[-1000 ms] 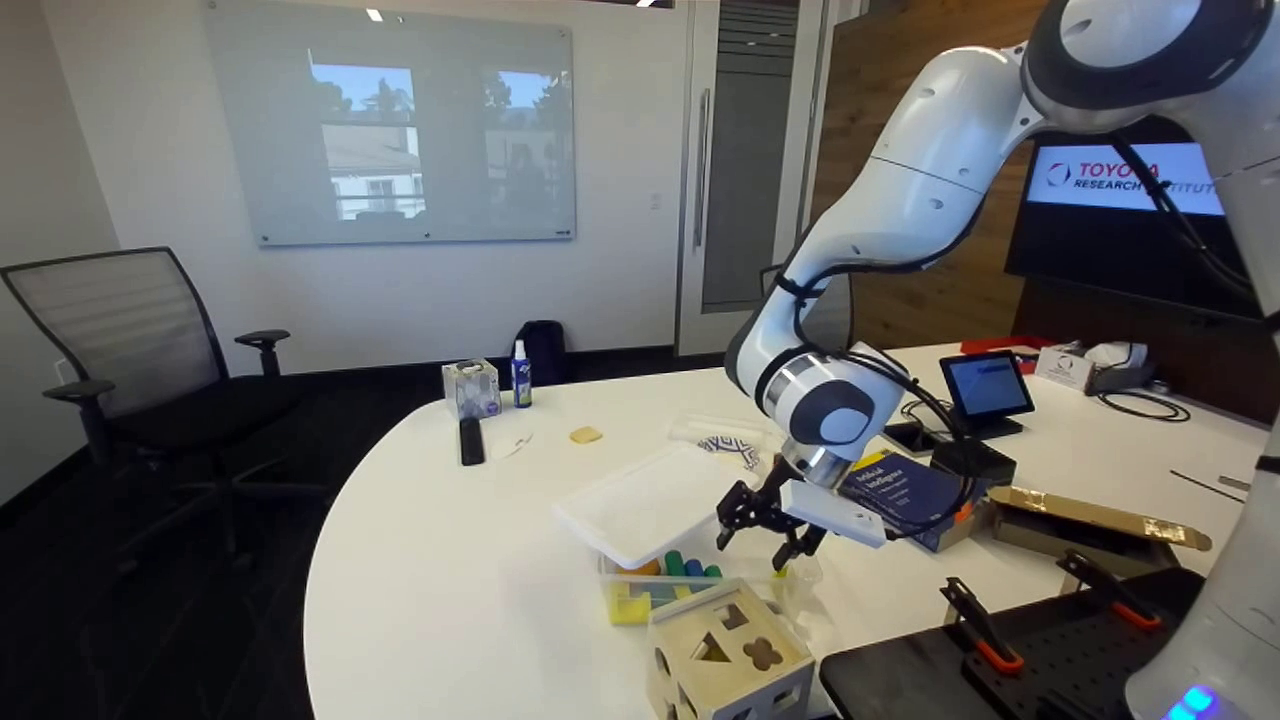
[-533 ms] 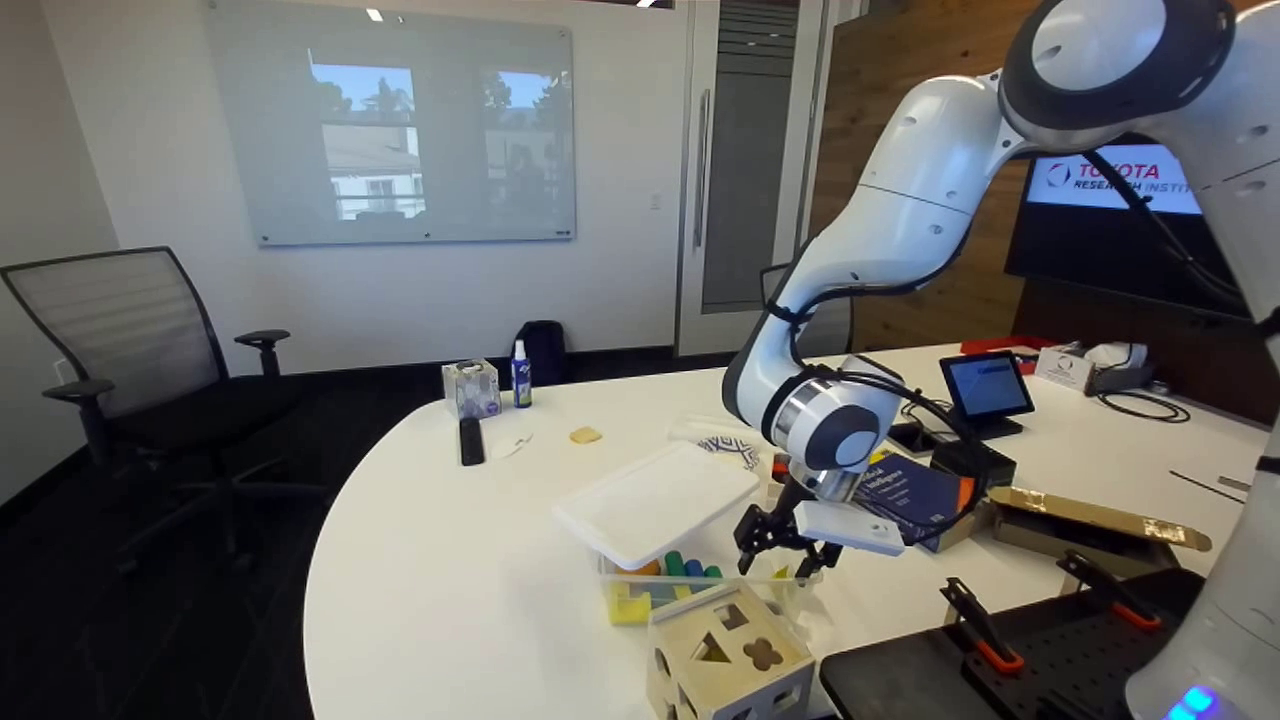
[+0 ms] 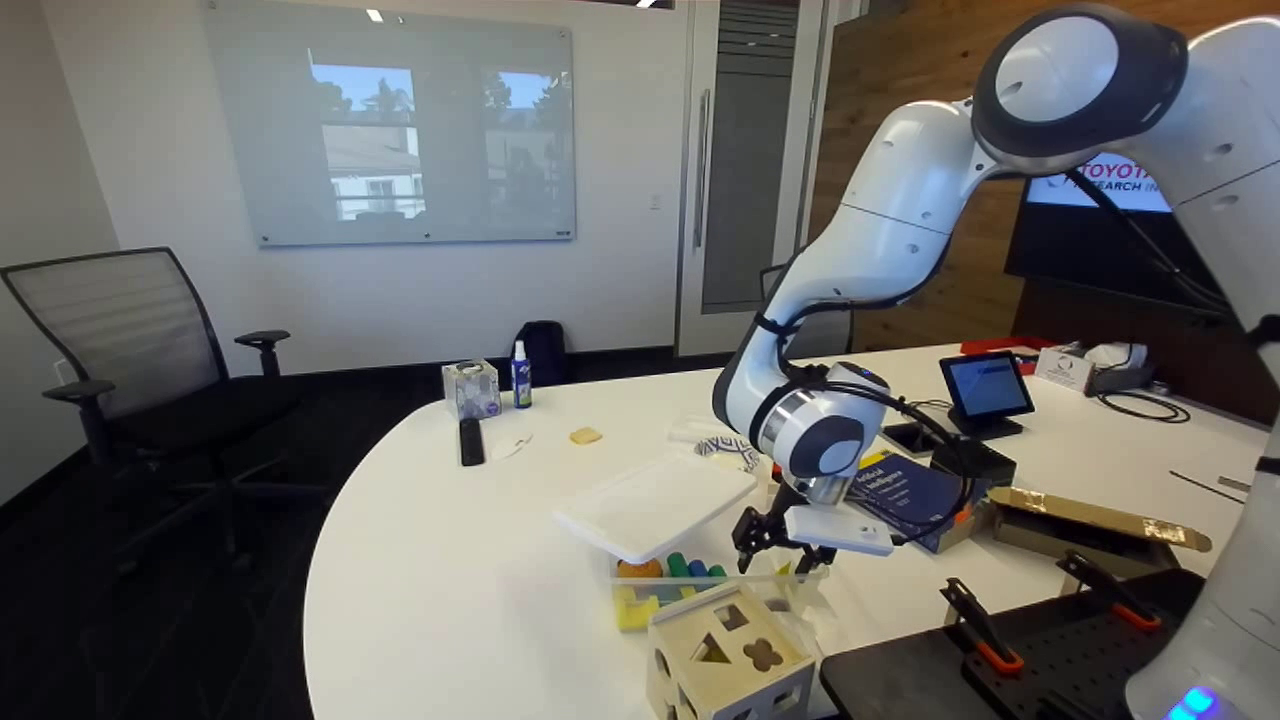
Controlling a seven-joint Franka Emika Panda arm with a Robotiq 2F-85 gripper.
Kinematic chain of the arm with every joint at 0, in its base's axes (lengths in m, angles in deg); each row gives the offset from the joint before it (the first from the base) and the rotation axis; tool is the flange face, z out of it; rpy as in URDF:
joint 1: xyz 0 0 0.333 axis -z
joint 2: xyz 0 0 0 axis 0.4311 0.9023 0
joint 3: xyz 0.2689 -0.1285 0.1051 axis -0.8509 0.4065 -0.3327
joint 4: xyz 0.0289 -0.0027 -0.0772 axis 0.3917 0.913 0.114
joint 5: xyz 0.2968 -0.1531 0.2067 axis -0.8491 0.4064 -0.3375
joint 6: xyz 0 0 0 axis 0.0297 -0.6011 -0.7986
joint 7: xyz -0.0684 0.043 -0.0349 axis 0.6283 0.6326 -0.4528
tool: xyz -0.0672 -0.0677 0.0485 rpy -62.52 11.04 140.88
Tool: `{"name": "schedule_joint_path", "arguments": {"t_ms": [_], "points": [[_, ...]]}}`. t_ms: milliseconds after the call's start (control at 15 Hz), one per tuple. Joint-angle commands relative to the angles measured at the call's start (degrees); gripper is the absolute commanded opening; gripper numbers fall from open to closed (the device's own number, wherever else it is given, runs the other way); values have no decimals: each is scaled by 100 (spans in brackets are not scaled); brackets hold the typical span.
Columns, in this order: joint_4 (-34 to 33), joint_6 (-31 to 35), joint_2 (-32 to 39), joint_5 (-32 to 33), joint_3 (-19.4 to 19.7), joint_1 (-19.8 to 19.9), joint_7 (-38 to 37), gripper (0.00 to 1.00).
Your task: Open the clear container then remove the wooden box from the container.
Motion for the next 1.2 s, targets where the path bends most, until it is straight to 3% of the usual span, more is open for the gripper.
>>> {"name": "schedule_joint_path", "arguments": {"t_ms": [0,333,400,533,600,1133], "points": [[-393,471,477,71,52,-142,-148,100],[-622,1013,774,66,-75,-131,-129,100],[-379,992,722,967,-40,-250,-1135,100],[-283,1112,810,1648,-51,-284,-1849,100],[-488,1272,909,1098,-139,-208,-1243,100],[-540,1479,871,1162,-361,-348,-1325,100]]}}
